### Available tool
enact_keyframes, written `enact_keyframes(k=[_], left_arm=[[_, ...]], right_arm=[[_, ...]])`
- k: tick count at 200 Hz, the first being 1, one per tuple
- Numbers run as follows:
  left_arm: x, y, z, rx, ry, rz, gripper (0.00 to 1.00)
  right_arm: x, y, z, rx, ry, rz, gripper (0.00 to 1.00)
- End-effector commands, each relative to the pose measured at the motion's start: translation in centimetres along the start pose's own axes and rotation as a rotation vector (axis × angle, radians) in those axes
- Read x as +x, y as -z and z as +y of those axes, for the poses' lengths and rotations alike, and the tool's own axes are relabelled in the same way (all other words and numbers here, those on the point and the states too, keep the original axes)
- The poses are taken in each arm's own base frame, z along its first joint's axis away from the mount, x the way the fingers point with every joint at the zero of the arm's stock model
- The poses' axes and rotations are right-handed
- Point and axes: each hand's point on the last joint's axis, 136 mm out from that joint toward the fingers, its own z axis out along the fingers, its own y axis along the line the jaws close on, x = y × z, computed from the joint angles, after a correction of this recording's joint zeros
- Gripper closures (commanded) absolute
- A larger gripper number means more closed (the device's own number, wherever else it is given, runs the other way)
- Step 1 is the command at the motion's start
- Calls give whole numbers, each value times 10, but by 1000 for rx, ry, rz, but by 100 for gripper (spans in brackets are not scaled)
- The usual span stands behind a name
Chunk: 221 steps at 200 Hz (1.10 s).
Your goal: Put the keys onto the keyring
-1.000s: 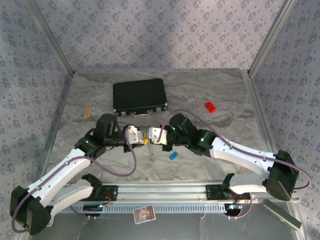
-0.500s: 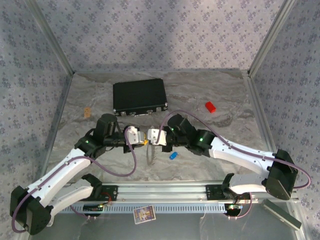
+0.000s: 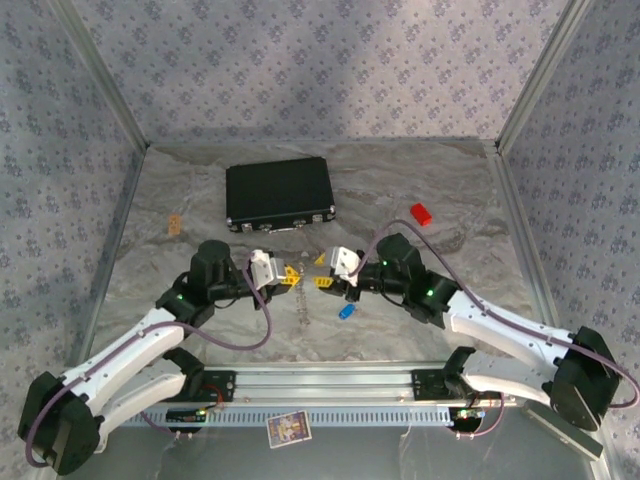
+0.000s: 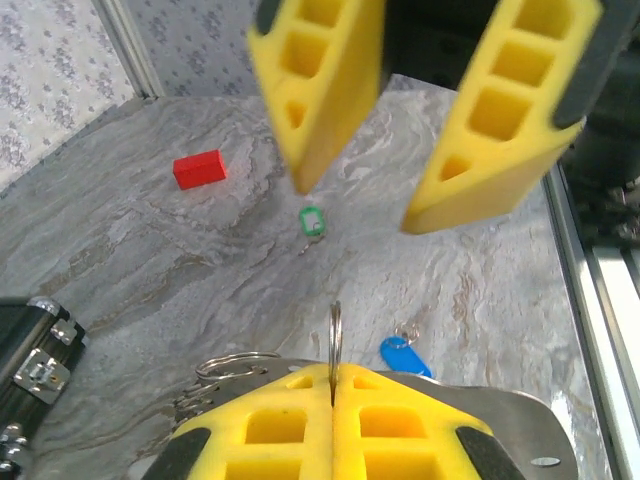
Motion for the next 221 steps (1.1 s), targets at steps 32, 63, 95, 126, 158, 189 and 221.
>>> enact_keyframes(k=[32, 63, 95, 126, 158, 189, 221], left_arm=[[-59, 8, 3, -32, 53, -302, 100], [-62, 8, -3, -16, 48, -331, 100], [-63, 7, -8, 3, 42, -338, 100], [-63, 7, -11, 13, 38, -340, 100], [-63, 6, -13, 24, 36, -332, 100], [-62, 5, -13, 26, 33, -326, 100], [-64, 5, -14, 32, 29, -331, 100]], right_arm=[[-13, 2, 6, -49, -38, -129, 66], [-19, 0, 7, -64, -32, -157, 66], [-24, -1, 6, -67, -34, -176, 67], [-19, -2, -2, -15, -39, -154, 69], [-14, -3, -7, 19, -47, -127, 70], [-12, -5, -10, 31, -49, -104, 72], [-19, -7, -3, -20, -46, -129, 78]])
